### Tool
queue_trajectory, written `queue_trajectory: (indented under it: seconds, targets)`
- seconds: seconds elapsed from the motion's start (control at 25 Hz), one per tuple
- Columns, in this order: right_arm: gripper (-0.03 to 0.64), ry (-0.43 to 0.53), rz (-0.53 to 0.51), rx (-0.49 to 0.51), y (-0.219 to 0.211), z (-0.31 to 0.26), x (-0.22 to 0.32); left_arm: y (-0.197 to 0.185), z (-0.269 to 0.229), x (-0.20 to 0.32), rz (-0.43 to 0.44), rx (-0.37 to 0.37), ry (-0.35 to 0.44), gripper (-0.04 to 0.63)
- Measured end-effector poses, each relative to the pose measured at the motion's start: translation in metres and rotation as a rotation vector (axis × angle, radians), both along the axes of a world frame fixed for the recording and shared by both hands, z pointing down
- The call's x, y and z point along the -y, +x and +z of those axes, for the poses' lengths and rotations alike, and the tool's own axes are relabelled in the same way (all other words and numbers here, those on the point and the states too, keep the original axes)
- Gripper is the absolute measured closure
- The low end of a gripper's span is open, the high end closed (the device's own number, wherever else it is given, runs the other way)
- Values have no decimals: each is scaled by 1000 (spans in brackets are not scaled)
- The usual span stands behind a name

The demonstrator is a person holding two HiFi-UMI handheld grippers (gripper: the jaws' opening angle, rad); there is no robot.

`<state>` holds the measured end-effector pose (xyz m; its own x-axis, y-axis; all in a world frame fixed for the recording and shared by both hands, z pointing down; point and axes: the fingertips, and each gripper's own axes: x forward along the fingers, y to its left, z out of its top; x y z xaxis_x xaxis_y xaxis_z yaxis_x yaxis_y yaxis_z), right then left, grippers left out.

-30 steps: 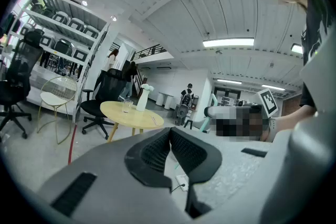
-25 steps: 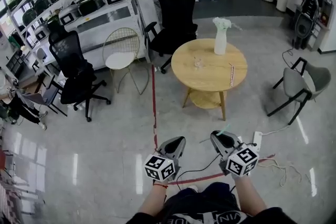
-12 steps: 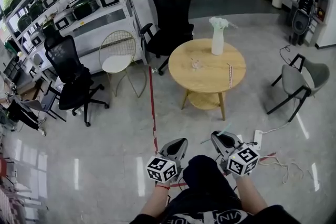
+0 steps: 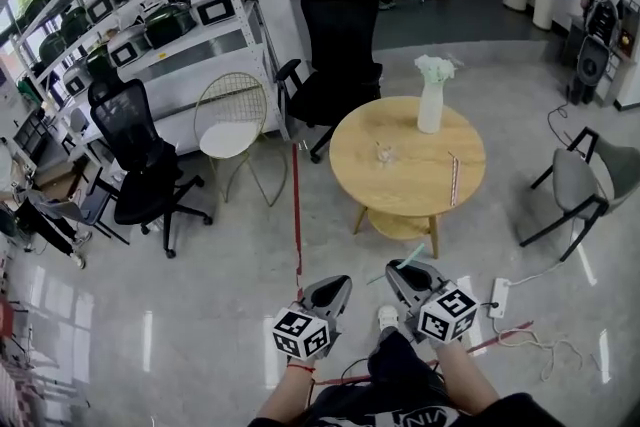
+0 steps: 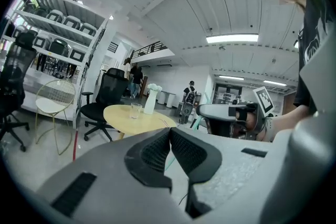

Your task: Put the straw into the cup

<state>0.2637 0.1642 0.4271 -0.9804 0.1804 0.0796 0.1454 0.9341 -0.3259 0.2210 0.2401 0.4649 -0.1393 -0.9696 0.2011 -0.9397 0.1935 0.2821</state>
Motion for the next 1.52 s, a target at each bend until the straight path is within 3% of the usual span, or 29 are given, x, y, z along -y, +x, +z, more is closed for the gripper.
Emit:
queue_trajectory:
  seconds: [0.4,0.88,1.52]
  targets:
    - [588,1,-46,-45,-98,2,88,-89,9,108,31,-29,-39,583]
    - [588,12,-68,-71,-185,11,175,-182,13,196,4,-46,-14,583]
    - [588,-14,-49,-54,-212,15,212,-214,19,233,18,-42,-29,583]
